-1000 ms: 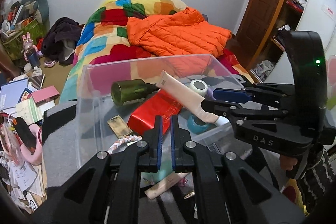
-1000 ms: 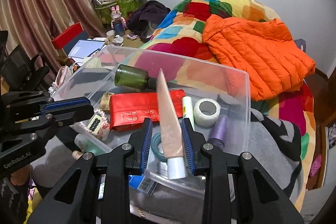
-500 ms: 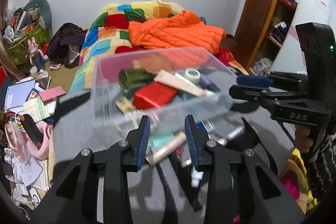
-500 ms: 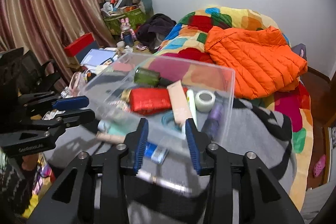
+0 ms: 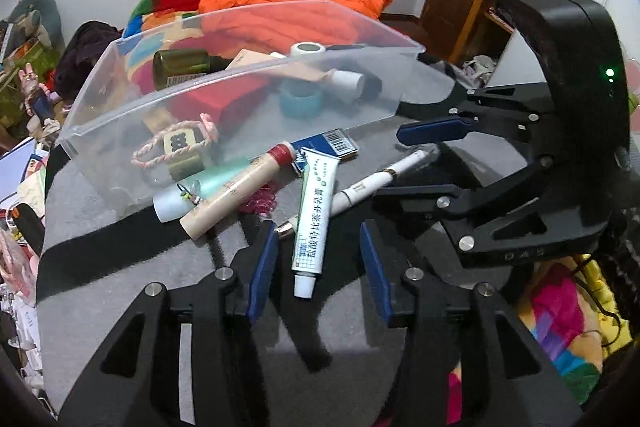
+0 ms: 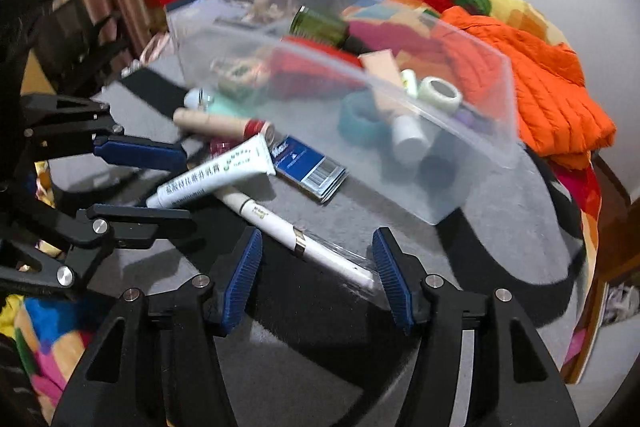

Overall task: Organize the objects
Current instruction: 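Grasp white toothpaste tube with left gripper while right grasps white pen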

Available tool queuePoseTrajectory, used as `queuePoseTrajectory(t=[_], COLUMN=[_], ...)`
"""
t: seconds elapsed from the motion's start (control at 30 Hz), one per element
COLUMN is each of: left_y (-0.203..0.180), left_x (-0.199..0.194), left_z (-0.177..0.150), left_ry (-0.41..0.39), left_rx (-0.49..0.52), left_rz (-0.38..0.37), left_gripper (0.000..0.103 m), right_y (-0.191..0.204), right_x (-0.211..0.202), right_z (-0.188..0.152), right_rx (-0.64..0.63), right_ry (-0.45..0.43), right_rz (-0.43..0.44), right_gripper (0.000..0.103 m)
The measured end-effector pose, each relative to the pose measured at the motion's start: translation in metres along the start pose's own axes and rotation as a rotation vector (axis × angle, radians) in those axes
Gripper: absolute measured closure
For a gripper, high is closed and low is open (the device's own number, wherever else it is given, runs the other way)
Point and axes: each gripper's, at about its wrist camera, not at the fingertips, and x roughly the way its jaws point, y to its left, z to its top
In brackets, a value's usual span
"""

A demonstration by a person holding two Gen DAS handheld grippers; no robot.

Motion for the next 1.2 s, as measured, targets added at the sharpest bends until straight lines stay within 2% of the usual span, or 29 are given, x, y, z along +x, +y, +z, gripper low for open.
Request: queuePoseTrajectory(t=[0.03, 0.07, 0.17, 0.33, 0.47, 0.57, 0.73, 0.93, 1.0, 1.07, 1.2], left_y=[-0.001, -0.002, 0.001, 0.007, 0.016, 0.018, 0.016, 0.012, 0.01, 0.007, 0.003], left_x=[0.001, 0.002, -0.002, -0.015, -0.027, -0.032, -0.031, -0.022, -0.021, -0.02, -0.025], left_z=[-0.001, -0.003, -0.009, -0.022, -0.039, -0.049, -0.048, -0.044, -0.044, -0.044, -0.04], left_ry=[-0.012, -0.013, -0.023, -0.038, -0.025, -0.014, -0.009, -0.032, -0.044, -0.053, -0.078], left_rx=[0.007, 0.018, 0.008, -0.018, -0.047, -0.053, -0.058, -0.032, -0.017, -0.004, 0.008], left_rz=[0.016, 0.027, 0.014, 0.018, 0.002, -0.006, -0.004, 0.038, 0.059, 0.078, 0.078], left_gripper=[0.084, 0.088, 0.088, 0.088, 0.088, 0.088, 0.088, 0.084, 0.085, 0.087, 0.087], right_y=[0.001, 0.002, 0.008, 0.013, 0.016, 0.022, 0.033, 0.042, 0.044, 0.044, 0.042], right_x=[0.001, -0.001, -0.01, -0.028, -0.042, -0.05, -0.051, -0.02, -0.02, -0.022, -0.029], right_z=[0.0, -0.001, -0.007, -0.026, -0.044, -0.054, -0.043, -0.029, -0.03, -0.031, -0.034], right_rx=[-0.009, -0.014, -0.036, -0.02, 0.024, 0.015, 0.002, 0.001, 0.008, 0.02, 0.055], right_ry=[0.001, -0.001, -0.012, -0.012, -0.002, 0.003, -0.042, -0.012, -0.039, -0.052, -0.074], right_rz=[0.003, 0.009, 0.017, 0.047, 0.101, 0.108, 0.075, -0.009, -0.025, -0.023, 0.0], right_gripper=[0.063, 0.072, 0.085, 0.094, 0.094, 0.094, 0.091, 0.088, 0.088, 0.093, 0.093])
